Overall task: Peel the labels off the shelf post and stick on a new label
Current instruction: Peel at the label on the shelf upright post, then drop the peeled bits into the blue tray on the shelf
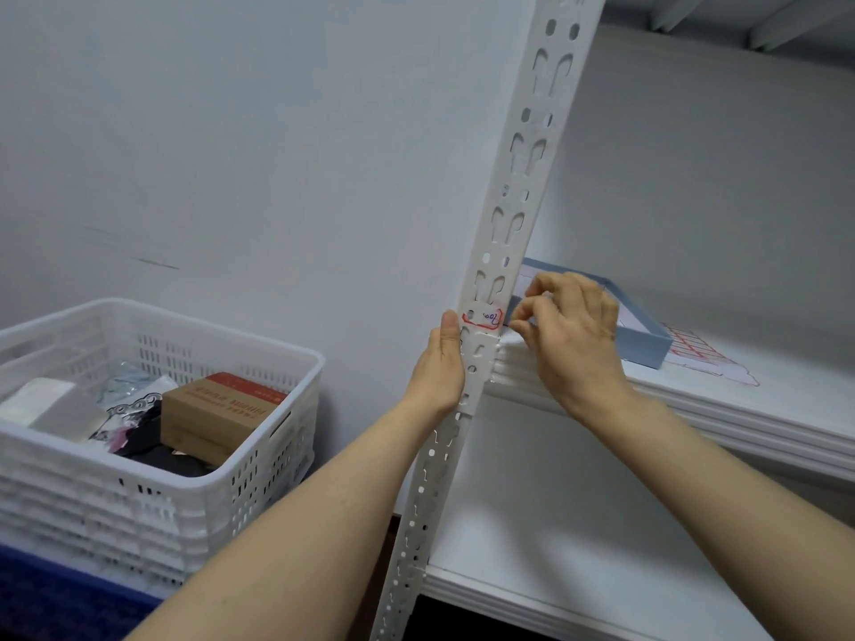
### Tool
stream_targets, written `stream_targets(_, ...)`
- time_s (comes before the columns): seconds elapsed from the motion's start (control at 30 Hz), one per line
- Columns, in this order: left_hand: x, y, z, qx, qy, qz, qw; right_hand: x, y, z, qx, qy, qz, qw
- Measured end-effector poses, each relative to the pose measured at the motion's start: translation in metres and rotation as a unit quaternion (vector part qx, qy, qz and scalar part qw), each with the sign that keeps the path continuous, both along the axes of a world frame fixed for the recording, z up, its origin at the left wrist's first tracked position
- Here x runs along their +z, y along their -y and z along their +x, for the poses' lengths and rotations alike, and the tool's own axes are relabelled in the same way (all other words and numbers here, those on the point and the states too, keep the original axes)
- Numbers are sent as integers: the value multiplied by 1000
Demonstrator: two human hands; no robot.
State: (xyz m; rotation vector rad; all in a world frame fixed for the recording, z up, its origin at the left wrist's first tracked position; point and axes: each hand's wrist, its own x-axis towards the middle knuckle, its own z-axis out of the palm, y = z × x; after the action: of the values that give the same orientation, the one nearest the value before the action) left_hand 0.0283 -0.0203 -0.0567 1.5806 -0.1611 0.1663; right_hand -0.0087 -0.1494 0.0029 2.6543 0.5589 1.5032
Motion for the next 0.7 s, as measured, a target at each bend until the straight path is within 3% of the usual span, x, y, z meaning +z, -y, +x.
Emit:
stream_targets(0.07, 5, -1, -6, 5, -12, 2, 1000, 5, 1, -8, 5, -103, 109, 989)
stream_targets(0.13, 8, 1, -16, 38, -14, 26, 999, 11, 5, -15, 47, -187, 228, 954)
stream_targets(0.2, 5, 5, -23, 155, 31, 95, 983, 18, 8, -22, 109, -252, 364, 890)
stream_targets(0.27, 2, 9, -35, 262, 127, 100, 951, 23, 11, -29, 159, -308, 475, 809)
stream_targets(0.37, 14, 25, -51, 203, 263, 38, 942, 30, 17, -33, 187, -347, 581, 712)
stream_targets(0.47, 38, 46, -62, 105, 257, 0, 961, 38, 28, -35, 212, -375, 636, 640)
stream_targets(0.7, 73, 86, -59, 60, 210, -68, 974, 56, 60, -42, 211, -377, 654, 621)
